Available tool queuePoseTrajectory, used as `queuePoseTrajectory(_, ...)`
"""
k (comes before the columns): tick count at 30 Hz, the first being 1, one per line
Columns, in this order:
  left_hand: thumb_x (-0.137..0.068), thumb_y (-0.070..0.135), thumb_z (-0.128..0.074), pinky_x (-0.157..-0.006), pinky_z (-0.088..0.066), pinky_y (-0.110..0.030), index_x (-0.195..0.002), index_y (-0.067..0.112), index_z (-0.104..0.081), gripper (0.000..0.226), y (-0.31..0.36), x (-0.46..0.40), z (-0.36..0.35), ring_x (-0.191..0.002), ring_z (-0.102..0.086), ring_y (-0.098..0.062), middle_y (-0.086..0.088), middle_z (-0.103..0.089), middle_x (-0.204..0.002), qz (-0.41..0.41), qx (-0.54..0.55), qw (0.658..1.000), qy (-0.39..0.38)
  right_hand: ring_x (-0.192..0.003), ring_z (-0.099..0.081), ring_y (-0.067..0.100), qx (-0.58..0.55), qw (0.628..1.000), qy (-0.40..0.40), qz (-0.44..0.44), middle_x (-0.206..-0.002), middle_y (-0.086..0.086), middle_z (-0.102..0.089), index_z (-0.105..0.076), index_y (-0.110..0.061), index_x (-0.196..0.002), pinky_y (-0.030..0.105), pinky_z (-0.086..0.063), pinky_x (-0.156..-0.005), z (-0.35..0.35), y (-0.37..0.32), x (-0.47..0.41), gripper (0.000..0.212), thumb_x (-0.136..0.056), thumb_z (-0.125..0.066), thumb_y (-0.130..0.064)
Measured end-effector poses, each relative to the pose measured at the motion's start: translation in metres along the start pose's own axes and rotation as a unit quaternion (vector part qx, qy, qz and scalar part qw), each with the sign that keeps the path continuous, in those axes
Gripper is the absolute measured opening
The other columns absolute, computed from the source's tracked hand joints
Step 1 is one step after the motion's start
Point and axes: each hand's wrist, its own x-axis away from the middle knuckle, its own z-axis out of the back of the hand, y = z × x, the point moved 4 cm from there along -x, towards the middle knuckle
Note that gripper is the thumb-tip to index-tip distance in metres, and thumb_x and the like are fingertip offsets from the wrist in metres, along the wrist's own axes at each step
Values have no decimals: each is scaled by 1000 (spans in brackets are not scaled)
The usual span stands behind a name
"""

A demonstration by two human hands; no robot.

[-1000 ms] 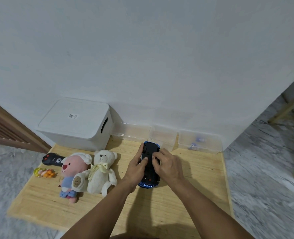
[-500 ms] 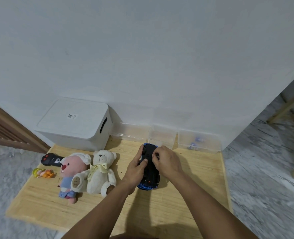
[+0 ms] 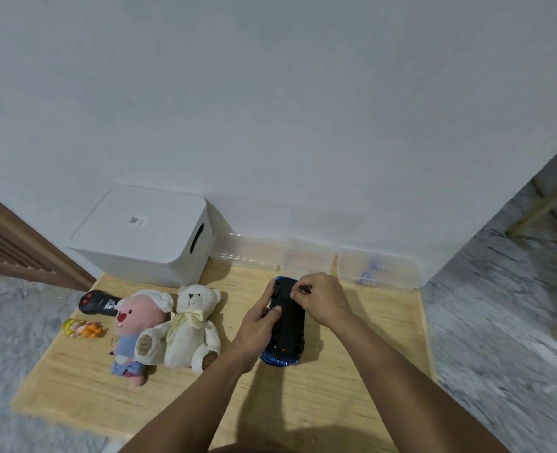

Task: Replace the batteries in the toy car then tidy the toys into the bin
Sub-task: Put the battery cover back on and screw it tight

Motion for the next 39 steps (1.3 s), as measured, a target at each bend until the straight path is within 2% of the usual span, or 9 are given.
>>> queuePoseTrajectory(3, -101, 9, -44, -91, -55, -35, -146, 41, -36, 55, 1, -1, 0, -105, -66, -16, 8, -66, -118, 0, 28, 1000, 2, -86, -61, 13, -5, 1000, 3, 5, -95, -3, -71, -75, -20, -91, 23, -42, -69, 2, -2, 0, 10, -87, -68, -25)
queuePoseTrajectory(8, -101, 8, -45, -82, -57, -33, -144, 41, -39, 54, -1, -1, -1, -101, -69, -21, 4, -69, -114, 15, 63, 998, 1, -91, -59, 13, -2, 1000, -4, 16, -103, -3, -70, -75, -21, -97, 23, -41, -73, 2, -1, 2, 14, -90, -63, -22)
queuePoseTrajectory(13, -100, 10, -46, -91, -55, -43, -143, 43, -40, 55, -6, 0, 1, -105, -67, -27, -2, -69, -118, 25, 71, 997, 3, -95, -61, 15, 11, 1000, -6, 22, -103, -3, -69, -75, -20, -99, 26, -46, -78, 0, -2, 5, 15, -89, -64, -23)
queuePoseTrajectory(19, -100, 9, -46, -92, -54, -42, -145, 42, -38, 56, -7, -1, 0, -106, -68, -25, 1, -70, -116, 25, 71, 997, -5, -86, -61, 17, 52, 998, 18, 25, -94, -3, -69, -75, -21, -95, 29, -49, -72, 0, -7, 5, 17, -88, -65, -32)
queuePoseTrajectory(24, -100, 8, -45, -81, -58, -33, -142, 43, -40, 55, -6, 1, -3, -100, -70, -21, 7, -72, -109, 17, 65, 998, -4, -91, -59, 23, 123, 991, 8, 58, -100, 1, -61, -66, -17, -101, 34, -48, -73, -5, -13, 6, 20, -95, -52, -30)
queuePoseTrajectory(26, -100, 8, -45, -80, -58, -33, -142, 44, -40, 55, -6, 0, -2, -99, -70, -21, 7, -71, -110, 18, 63, 998, -4, -90, -58, 24, 130, 990, -4, 62, -104, 1, -57, -60, -16, -104, 33, -45, -71, -9, -12, 7, 20, -98, -45, -29)
queuePoseTrajectory(30, -101, 11, -45, -84, -57, -37, -145, 45, -36, 56, -3, -1, 1, -102, -69, -23, 3, -67, -119, 24, 65, 998, -4, -87, -55, 18, 30, 999, 2, 14, -103, -2, -56, -54, -19, -102, 30, -42, -70, -7, -5, 7, 15, -100, -41, -26)
queuePoseTrajectory(34, -102, 10, -43, -78, -57, -35, -146, 47, -33, 58, 2, -3, 3, -98, -69, -25, 4, -68, -112, 18, 67, 998, 3, -81, -56, 15, -93, 995, 22, -19, -88, -7, -59, -54, -21, -95, 31, -45, -70, 0, 4, 7, 11, -98, -44, -24)
queuePoseTrajectory(39, -102, 10, -42, -74, -57, -36, -147, 48, -29, 60, 6, -3, 3, -94, -69, -24, 5, -69, -109, 16, 65, 998, 4, -84, -56, 14, -148, 988, 13, -38, -90, -5, -62, -59, -18, -94, 26, -44, -71, 1, 9, 9, 14, -98, -47, -23)
